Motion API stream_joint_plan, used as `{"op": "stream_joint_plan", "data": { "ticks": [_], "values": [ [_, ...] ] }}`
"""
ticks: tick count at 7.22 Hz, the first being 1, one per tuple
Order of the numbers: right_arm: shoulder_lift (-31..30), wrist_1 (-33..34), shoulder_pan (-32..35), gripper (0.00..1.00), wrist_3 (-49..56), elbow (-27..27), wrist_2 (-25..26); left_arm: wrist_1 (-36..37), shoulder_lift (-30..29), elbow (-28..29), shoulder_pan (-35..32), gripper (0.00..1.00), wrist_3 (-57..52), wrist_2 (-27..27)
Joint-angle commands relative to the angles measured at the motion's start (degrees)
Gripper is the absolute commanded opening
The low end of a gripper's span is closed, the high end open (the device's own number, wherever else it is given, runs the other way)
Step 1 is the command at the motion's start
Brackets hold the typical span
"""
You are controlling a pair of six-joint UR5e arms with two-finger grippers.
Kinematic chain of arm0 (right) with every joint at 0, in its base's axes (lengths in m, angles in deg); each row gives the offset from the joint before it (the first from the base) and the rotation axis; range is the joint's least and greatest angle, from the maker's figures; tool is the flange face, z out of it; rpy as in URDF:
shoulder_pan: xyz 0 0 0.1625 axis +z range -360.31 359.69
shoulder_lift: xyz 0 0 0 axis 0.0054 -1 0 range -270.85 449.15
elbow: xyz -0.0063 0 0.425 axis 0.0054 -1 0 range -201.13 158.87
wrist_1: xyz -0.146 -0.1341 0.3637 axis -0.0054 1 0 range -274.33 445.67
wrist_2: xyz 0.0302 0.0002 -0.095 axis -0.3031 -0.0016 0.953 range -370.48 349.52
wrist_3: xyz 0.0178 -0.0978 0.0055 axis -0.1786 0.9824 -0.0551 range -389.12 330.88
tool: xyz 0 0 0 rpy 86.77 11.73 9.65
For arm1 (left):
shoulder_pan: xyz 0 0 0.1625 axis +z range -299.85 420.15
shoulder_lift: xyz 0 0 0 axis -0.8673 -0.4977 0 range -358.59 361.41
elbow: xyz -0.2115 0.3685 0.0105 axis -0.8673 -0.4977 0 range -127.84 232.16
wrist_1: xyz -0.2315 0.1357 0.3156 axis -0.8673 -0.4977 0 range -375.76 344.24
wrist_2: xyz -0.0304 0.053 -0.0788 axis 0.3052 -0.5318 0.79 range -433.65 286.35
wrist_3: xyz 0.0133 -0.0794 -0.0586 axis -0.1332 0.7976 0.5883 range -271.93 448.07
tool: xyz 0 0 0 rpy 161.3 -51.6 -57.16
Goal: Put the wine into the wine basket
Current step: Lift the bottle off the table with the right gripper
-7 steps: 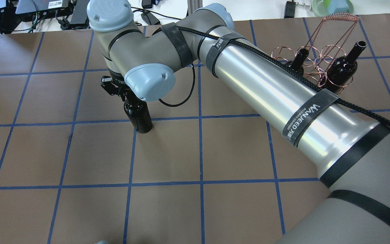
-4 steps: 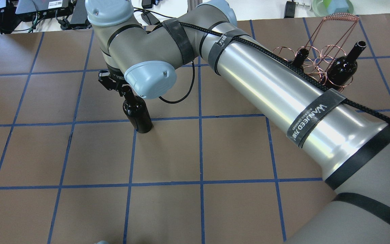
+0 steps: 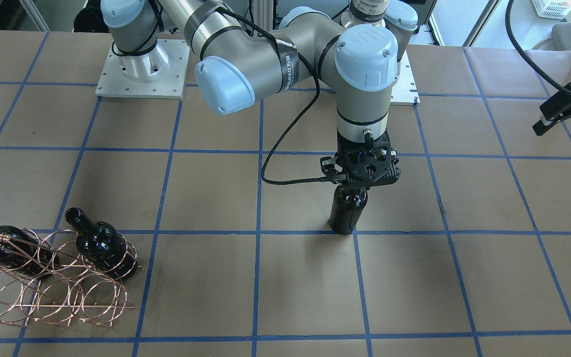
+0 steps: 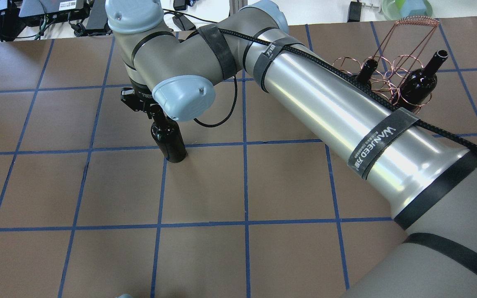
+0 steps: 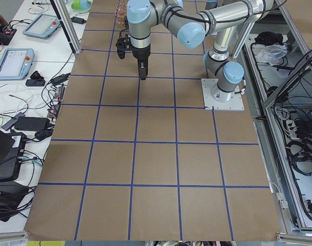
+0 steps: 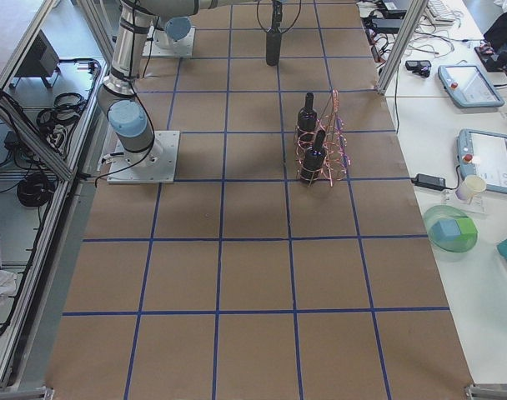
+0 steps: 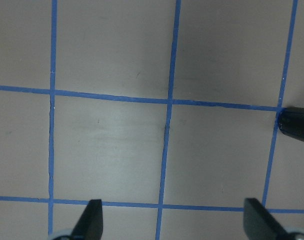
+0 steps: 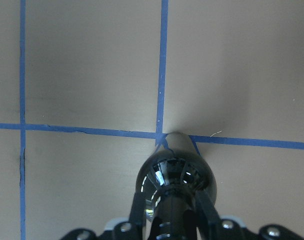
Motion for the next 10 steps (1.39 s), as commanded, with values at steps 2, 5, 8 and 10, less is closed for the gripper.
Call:
{"op": "stream_joint_plan", "data": {
  "ticks": [2, 5, 8, 10],
  "values": [
    [0.0, -0.2, -0.2, 0.00, 0.5, 0.0, -0.6, 0.0, 0.0, 0.0, 0.0, 1.00, 0.0, 0.1],
    [-1.3, -4.0, -2.3, 0.00, 4.9, 0.0, -0.4, 0.1, 0.0, 0.0, 0.0, 1.00, 0.0, 0.2],
    [-4.3, -10.7, -4.3, 0.00, 11.4, 0.1, 0.5, 0.0, 0.3, 0.0, -0.3, 1.00, 0.2, 0.2],
    [-7.8, -16.7, -9.2, 0.00, 18.5, 0.6, 1.7, -0.3, 1.7, -0.6, -3.1, 1.00, 3.8, 0.2]
  ]
}}
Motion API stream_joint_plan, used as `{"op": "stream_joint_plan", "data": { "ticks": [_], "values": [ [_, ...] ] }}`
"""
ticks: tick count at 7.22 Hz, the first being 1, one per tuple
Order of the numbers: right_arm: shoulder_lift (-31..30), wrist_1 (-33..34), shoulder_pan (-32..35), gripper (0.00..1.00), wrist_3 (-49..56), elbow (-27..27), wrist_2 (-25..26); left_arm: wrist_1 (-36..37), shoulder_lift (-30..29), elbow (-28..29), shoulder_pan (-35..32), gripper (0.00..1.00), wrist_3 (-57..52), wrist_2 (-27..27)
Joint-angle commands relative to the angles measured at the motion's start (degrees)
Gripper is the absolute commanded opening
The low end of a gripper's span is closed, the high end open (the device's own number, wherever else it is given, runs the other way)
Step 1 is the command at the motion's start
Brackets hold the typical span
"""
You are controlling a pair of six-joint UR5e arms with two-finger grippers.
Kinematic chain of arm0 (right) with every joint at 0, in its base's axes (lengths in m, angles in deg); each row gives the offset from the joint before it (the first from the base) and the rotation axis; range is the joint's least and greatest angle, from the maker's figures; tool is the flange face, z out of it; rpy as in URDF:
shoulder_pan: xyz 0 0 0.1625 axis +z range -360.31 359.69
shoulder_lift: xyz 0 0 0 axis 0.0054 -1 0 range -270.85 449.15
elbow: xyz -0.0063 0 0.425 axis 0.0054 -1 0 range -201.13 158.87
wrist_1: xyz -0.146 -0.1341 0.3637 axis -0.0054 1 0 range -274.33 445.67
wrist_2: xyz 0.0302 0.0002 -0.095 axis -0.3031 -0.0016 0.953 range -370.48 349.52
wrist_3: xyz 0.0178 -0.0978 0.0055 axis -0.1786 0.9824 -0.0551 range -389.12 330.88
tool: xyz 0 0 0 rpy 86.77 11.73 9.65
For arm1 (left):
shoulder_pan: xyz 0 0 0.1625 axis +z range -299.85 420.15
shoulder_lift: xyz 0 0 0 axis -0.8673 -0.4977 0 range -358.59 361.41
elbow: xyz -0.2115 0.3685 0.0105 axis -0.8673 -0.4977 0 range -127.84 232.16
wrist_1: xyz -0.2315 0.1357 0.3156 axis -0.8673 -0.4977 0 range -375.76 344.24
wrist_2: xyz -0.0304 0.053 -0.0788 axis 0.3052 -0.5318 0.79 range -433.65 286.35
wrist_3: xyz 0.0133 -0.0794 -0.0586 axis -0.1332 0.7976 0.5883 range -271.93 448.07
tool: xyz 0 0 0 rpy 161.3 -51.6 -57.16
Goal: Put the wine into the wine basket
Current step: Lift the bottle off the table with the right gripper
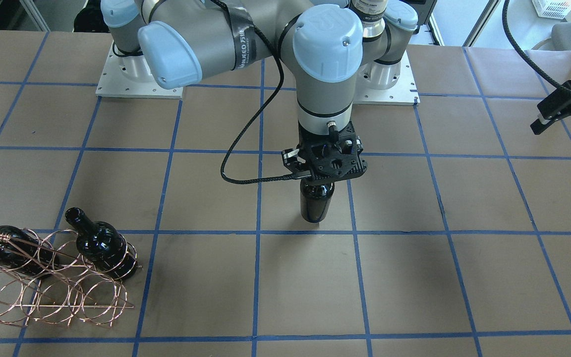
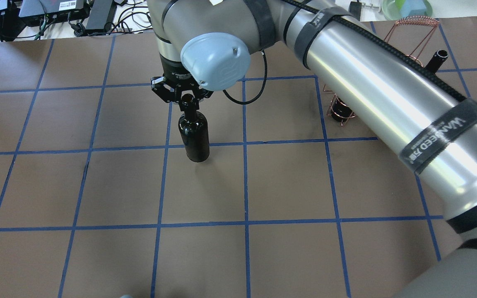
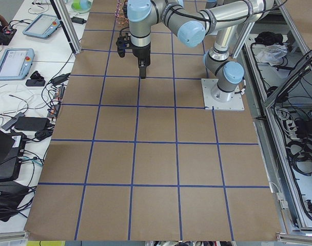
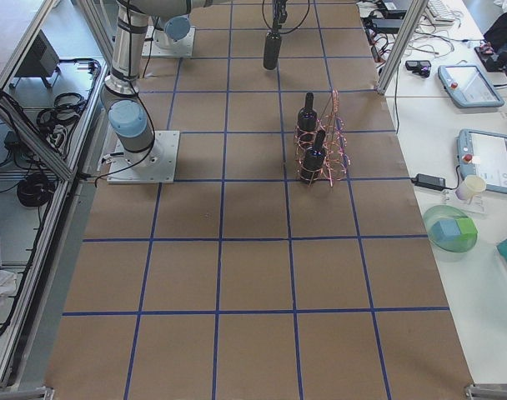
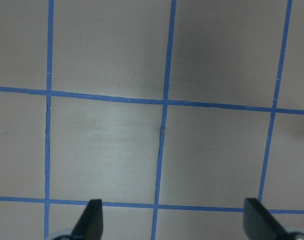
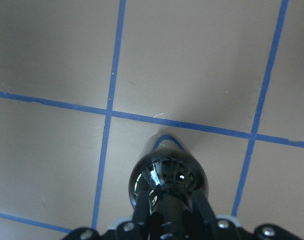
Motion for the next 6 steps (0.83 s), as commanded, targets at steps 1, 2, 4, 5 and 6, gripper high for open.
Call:
{"op": "stream_joint_plan", "data": {
  "ticks": [1, 2, 4, 5, 6],
  "values": [
    [-3.2, -4.6, -5.2, 0.00, 8.3, 0.7, 2.0, -0.2, 1.6, -0.5, -5.5, 1.00, 8.3, -0.2],
    [-4.5, -6.1, -8.3, 0.00, 11.9, 1.4, 2.4, -0.2, 2.3, -0.5, -11.0, 1.00, 15.5, -0.6],
    [-8.4, -10.5, -14.9, 0.00, 19.9, 1.5, 3.5, 1.5, 2.4, -0.5, -24.8, 1.00, 28.7, -0.7],
    [-10.1, -11.4, -16.8, 0.00, 21.6, 3.0, 3.5, 6.3, 1.4, -1.1, -32.0, 1.00, 30.9, -0.9],
    [-11.4, -11.4, -18.1, 0.00, 24.1, 4.8, 3.8, 10.7, 0.8, -1.9, -35.3, 1.00, 31.9, -2.1]
  ]
}}
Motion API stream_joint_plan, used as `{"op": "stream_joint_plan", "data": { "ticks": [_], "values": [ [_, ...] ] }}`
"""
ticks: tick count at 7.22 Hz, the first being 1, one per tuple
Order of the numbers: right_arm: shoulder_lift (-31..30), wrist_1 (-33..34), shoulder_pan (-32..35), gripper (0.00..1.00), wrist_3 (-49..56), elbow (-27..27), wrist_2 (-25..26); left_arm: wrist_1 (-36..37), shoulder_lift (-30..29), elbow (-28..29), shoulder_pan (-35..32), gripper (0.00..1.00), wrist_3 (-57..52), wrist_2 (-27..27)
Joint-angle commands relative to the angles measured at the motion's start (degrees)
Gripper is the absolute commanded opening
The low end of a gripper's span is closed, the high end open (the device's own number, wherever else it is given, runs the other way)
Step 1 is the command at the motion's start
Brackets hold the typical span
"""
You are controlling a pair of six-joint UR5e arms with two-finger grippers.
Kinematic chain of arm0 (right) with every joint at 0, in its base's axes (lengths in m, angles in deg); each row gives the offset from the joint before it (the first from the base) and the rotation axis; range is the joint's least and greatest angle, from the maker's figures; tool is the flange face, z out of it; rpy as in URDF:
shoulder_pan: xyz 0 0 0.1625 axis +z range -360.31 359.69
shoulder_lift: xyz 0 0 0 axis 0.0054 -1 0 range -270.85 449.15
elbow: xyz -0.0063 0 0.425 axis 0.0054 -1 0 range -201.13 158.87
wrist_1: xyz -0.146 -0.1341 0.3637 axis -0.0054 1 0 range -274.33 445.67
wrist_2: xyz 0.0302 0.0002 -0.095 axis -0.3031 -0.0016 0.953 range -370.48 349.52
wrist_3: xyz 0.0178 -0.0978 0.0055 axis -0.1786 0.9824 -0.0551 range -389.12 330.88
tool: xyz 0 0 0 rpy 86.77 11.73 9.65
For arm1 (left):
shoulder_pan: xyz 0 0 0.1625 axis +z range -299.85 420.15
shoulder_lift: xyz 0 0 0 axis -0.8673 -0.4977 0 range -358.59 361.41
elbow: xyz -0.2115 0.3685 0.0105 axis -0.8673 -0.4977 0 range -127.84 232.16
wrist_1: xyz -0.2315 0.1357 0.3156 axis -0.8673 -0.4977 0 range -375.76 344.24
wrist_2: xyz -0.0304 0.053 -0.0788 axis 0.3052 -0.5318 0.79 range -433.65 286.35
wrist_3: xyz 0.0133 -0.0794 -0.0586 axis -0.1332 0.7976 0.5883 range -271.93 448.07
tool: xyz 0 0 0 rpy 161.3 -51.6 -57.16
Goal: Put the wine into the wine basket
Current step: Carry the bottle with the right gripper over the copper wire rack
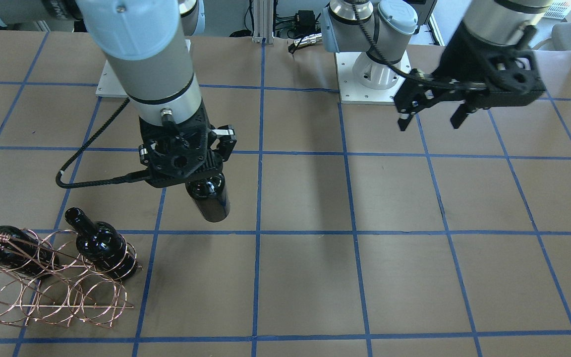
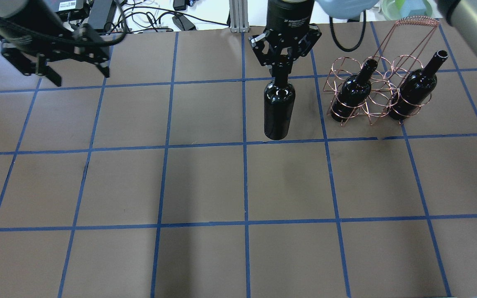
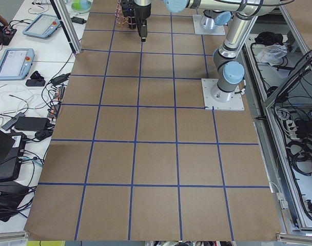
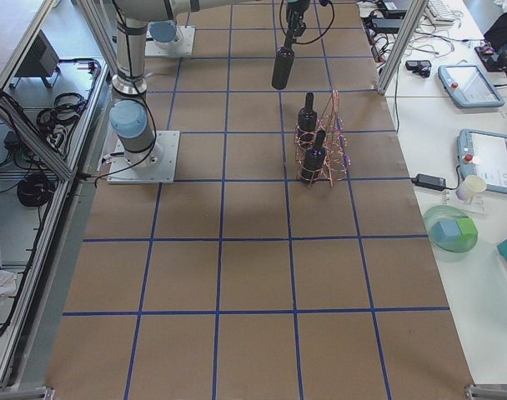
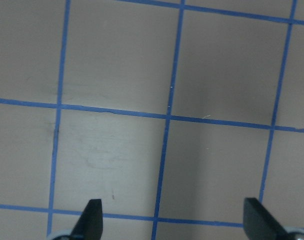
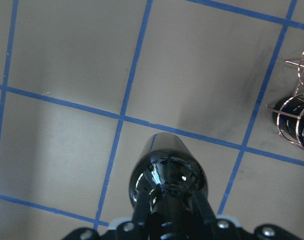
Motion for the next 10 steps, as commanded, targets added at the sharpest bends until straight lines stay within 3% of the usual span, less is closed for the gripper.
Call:
{"op": "stream_joint_plan", "data": {
  "ticks": [1, 10],
  "values": [
    [-3.0, -1.3, -3.6, 0.00, 3.8, 2.6, 1.1, 5.3, -1.0, -0.9, -6.2, 1.00, 4.6, -1.1],
    [-10.2, -10.0, -18.3, 0.00, 26.3, 2.9, 5.2, 4.9, 0.0, -1.4, -2.5, 1.00, 2.3, -0.6]
  ]
}}
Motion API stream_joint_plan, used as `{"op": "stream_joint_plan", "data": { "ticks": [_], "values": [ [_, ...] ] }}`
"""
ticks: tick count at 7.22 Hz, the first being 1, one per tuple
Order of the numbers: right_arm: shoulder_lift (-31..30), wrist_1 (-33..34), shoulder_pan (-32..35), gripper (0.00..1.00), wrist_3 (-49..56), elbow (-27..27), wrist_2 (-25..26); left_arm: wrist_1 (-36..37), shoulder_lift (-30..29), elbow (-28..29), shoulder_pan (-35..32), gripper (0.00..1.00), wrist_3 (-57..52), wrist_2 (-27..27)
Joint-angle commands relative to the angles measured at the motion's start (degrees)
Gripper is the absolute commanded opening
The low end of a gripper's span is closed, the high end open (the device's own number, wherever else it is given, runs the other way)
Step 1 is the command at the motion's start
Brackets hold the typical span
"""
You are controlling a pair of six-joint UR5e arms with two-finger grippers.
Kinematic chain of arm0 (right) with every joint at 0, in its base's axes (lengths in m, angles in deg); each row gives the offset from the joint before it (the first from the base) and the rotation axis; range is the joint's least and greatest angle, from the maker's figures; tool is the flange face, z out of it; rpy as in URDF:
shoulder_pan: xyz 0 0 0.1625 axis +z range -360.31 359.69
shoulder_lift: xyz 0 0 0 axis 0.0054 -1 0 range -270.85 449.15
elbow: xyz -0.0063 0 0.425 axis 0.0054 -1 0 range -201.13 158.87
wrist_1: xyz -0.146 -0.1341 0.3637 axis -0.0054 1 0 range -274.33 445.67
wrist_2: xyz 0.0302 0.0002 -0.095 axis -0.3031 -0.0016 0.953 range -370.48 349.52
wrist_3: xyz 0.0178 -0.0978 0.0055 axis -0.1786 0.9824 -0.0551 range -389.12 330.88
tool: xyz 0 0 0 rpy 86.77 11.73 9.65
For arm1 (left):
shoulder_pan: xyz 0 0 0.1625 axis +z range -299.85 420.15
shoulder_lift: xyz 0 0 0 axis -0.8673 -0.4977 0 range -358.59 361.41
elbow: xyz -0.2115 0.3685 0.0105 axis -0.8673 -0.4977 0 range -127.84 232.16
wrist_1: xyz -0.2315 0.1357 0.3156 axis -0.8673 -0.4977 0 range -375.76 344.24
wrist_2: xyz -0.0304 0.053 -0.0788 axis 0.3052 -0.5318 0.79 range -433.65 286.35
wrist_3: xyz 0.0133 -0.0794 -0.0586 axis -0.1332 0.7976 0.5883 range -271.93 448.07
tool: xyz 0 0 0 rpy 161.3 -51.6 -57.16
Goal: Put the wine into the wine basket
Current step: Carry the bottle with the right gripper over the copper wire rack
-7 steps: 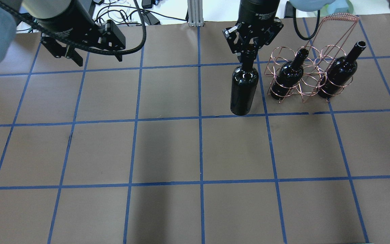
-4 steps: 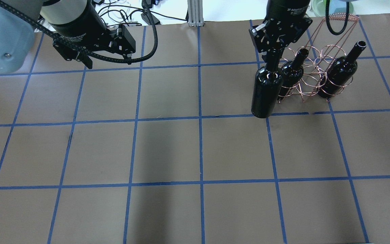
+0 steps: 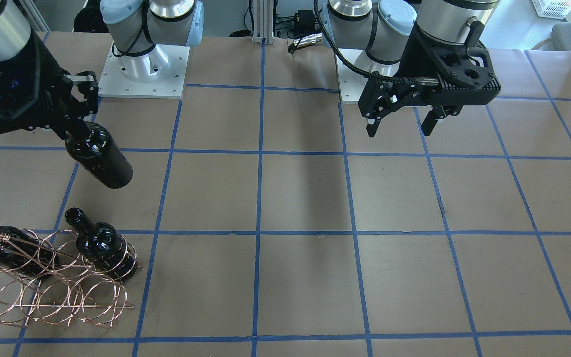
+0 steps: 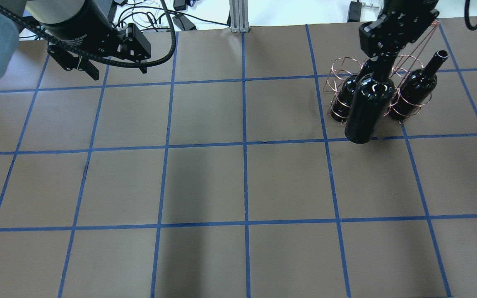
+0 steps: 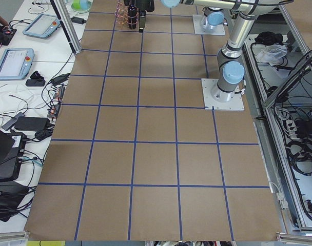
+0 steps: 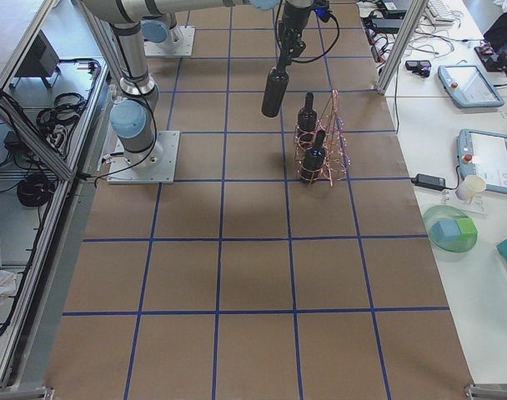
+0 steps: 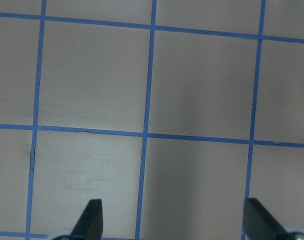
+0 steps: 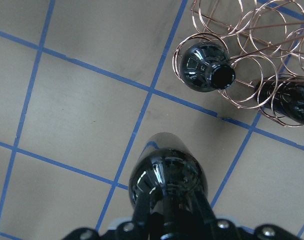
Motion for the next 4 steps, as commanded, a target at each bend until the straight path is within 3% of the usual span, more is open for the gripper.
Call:
{"op": "stream_joint_plan", "data": {
  "ticks": [1, 4],
  "values": [
    [-0.7, -0.1, -4.1, 0.00, 5.8, 0.0, 0.5, -0.2, 0.1, 0.1, 0.6, 1.00, -3.8, 0.0],
    [-0.9, 2.7, -7.2, 0.00, 9.8, -0.3, 0.8, -1.2, 0.2, 0.1, 0.7, 1.00, -4.1, -0.1]
  ]
}}
